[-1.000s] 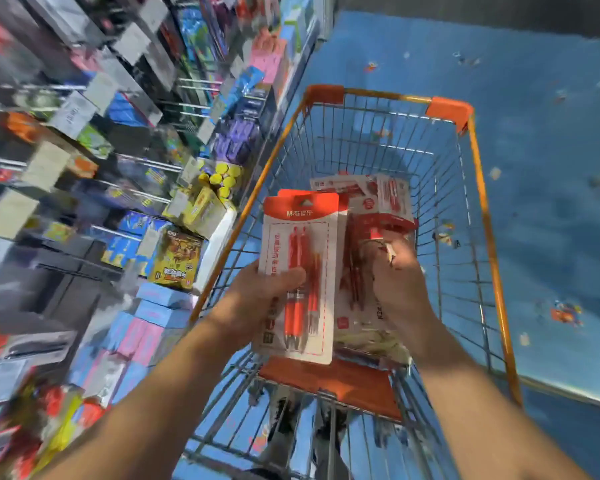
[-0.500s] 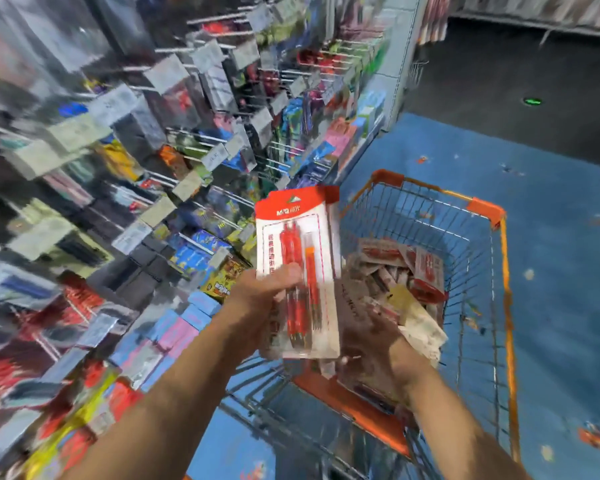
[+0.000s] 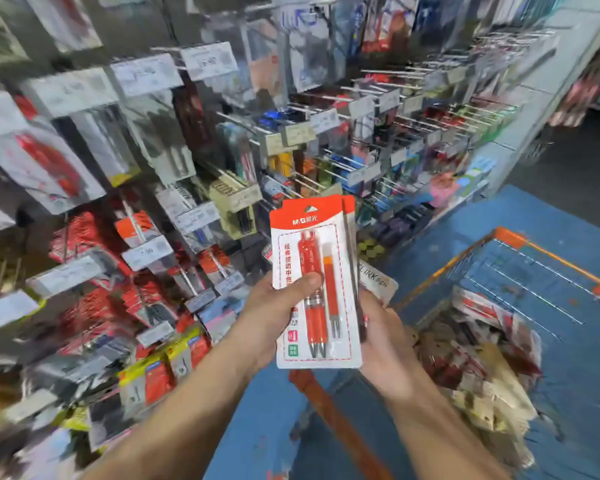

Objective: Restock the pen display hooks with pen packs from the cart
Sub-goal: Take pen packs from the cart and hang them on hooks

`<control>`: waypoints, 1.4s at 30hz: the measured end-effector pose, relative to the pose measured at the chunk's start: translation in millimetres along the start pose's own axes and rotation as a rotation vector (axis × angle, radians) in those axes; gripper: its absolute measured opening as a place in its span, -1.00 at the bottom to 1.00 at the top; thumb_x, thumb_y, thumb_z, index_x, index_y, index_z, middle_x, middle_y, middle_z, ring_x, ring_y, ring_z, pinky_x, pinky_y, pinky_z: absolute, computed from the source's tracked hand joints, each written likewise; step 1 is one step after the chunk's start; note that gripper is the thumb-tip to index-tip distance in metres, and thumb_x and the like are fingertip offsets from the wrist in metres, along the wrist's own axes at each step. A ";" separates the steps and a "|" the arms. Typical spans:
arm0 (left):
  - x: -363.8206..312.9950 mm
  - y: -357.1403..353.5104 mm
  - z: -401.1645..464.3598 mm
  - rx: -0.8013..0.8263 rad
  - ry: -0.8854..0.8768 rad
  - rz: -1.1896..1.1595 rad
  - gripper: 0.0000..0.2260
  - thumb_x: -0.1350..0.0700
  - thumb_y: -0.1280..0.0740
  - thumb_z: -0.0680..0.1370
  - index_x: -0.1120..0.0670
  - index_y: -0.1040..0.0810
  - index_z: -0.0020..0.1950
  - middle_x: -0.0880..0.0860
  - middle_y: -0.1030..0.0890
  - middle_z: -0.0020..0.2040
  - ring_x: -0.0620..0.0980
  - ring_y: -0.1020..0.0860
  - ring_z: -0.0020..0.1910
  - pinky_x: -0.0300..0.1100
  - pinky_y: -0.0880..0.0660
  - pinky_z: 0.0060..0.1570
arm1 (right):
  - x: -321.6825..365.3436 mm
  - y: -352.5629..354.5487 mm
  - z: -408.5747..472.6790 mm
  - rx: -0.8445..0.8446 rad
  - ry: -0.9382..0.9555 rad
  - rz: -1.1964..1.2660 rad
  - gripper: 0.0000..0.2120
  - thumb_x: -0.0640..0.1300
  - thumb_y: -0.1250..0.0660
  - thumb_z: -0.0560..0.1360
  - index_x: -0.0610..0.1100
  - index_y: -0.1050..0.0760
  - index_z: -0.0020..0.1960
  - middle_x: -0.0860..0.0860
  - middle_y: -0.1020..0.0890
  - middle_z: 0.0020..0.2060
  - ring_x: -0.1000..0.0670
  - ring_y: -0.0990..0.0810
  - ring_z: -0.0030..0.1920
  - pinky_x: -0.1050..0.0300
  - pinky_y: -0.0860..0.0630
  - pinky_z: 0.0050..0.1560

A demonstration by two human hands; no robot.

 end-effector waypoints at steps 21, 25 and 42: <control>-56.6 373.9 -233.7 -0.590 -0.218 -0.222 -0.82 0.24 -0.38 0.61 0.16 -0.59 0.21 0.16 -0.76 -0.01 0.09 -0.75 -0.16 -0.11 -0.66 -0.26 | -47.2 -341.3 -66.5 0.353 0.111 -0.090 -0.83 -0.19 -0.22 0.71 -0.19 -0.57 0.18 0.23 -0.70 -0.26 0.33 -0.62 -0.30 0.41 -0.56 -0.18; -60.4 410.9 -254.9 -0.680 -0.229 -0.273 -0.84 0.22 -0.40 0.60 0.15 -0.60 0.19 0.17 -0.76 -0.03 0.09 -0.75 -0.17 -0.06 -0.66 -0.23 | -67.1 -405.7 -71.4 0.403 0.063 -0.110 -0.82 -0.13 -0.37 0.63 -0.20 -0.65 0.13 -0.18 -0.74 -0.09 -0.21 -0.69 -0.15 -0.22 -0.59 -0.01; -100.6 521.6 -276.1 -0.940 -0.230 -0.292 -0.82 0.16 -0.42 0.59 0.17 -0.56 0.16 0.20 -0.75 -0.13 0.05 -0.71 -0.36 -0.20 -0.58 -0.43 | -104.9 -616.6 -47.2 0.752 0.087 -0.290 -0.91 -0.14 -0.43 0.58 -0.07 -0.68 -0.09 -0.10 -0.77 -0.10 -0.19 -0.74 0.02 -0.22 -0.62 0.19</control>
Point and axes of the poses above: each hand's wrist, its own z-axis towards the middle knuckle, its own y-axis out of the back of the hand, x = y × z, the point moved 8 cm from there along z, towards the middle knuckle
